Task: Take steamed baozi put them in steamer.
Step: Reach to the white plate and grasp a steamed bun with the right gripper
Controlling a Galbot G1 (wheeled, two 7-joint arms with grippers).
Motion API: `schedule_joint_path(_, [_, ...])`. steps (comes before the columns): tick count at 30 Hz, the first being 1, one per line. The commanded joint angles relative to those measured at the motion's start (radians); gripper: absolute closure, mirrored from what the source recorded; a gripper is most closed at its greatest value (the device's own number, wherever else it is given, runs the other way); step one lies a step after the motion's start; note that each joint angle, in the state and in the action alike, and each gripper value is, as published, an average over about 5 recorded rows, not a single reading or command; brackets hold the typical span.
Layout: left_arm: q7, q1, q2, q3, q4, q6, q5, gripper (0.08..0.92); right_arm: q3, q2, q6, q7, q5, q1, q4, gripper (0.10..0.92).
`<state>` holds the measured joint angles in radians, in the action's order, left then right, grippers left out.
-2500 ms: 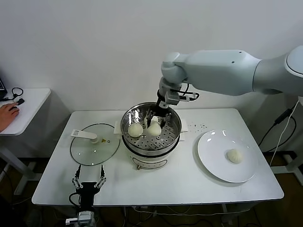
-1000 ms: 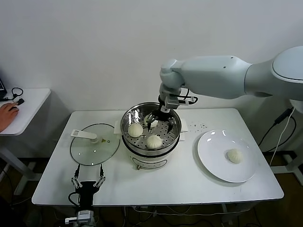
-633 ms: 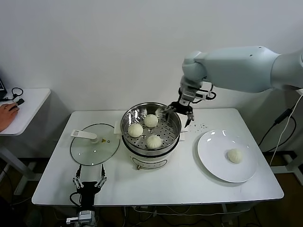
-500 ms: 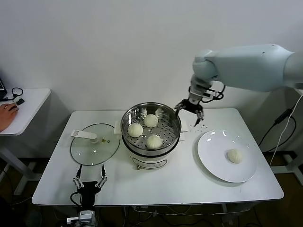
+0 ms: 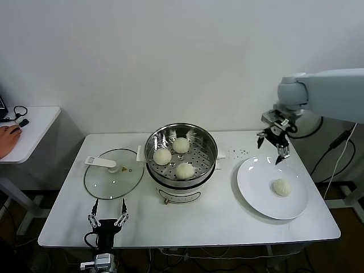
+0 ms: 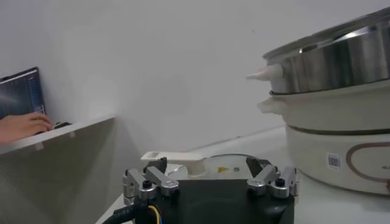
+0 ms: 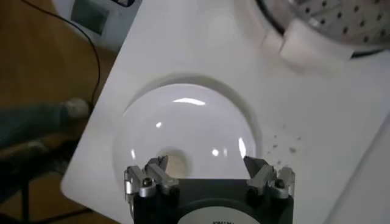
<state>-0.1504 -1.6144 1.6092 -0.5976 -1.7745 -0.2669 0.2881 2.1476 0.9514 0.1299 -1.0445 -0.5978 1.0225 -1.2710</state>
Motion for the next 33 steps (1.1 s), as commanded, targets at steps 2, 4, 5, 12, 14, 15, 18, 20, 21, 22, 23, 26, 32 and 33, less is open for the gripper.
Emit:
schedule_joint_path(2, [0.0,-0.002,0.049,-0.001,0.005,-0.002,0.006,0.177,-0.104,-0.168,-0.141,-0.039,0.077,-0.168,0.098,0.203])
schedule_joint_path(4, [0.0,-0.003,0.049,-0.002,0.007,-0.002,0.009,0.177,-0.144,-0.178,-0.136,-0.043,0.101,-0.206,0.122,0.203])
schedule_joint_path(5, [-0.001,-0.004,0.049,-0.003,0.007,-0.002,0.011,0.177,-0.163,-0.183,-0.132,-0.045,0.117,-0.224,0.133,0.203])
schedule_joint_path(12, [-0.004,-0.007,0.049,-0.009,0.006,-0.002,0.016,0.177,-0.316,-0.208,-0.114,-0.04,0.241,-0.394,0.237,0.203])
schedule_joint_path(14, [-0.005,-0.009,0.049,-0.011,0.007,-0.003,0.017,0.177,-0.359,-0.212,-0.111,-0.041,0.268,-0.444,0.267,0.203])
schedule_joint_path(15, [-0.006,-0.009,0.049,-0.013,0.007,-0.003,0.018,0.177,-0.381,-0.214,-0.11,-0.041,0.281,-0.469,0.28,0.203])
schedule_joint_path(18, [-0.008,-0.011,0.049,-0.017,0.007,-0.001,0.019,0.177,-0.441,-0.219,-0.108,-0.04,0.308,-0.534,0.312,0.203])
schedule_joint_path(20, [-0.009,-0.012,0.049,-0.02,0.005,0.0,0.019,0.177,-0.479,-0.219,-0.109,-0.039,0.316,-0.571,0.33,0.203])
schedule_joint_path(21, [-0.009,-0.013,0.049,-0.021,0.004,0.0,0.019,0.177,-0.497,-0.218,-0.109,-0.038,0.32,-0.586,0.339,0.203])
schedule_joint_path(22, [-0.01,-0.013,0.049,-0.022,0.004,0.001,0.019,0.177,-0.518,-0.216,-0.109,-0.037,0.325,-0.601,0.349,0.203])
schedule_joint_path(23, [-0.01,-0.013,0.049,-0.023,0.003,0.001,0.02,0.177,-0.537,-0.213,-0.108,-0.035,0.332,-0.614,0.359,0.203])
schedule_joint_path(26, [-0.01,-0.014,0.049,-0.022,0.002,0.001,0.021,0.177,-0.589,-0.199,-0.104,-0.025,0.349,-0.65,0.392,0.203])
schedule_joint_path(32, [-0.01,-0.017,0.049,-0.022,0.002,0.001,0.025,0.177,-0.637,-0.182,-0.101,-0.018,0.372,-0.695,0.419,0.203])
schedule_joint_path(33, [-0.01,-0.017,0.049,-0.023,0.002,0.001,0.025,0.177,-0.639,-0.182,-0.101,-0.018,0.376,-0.699,0.418,0.203])
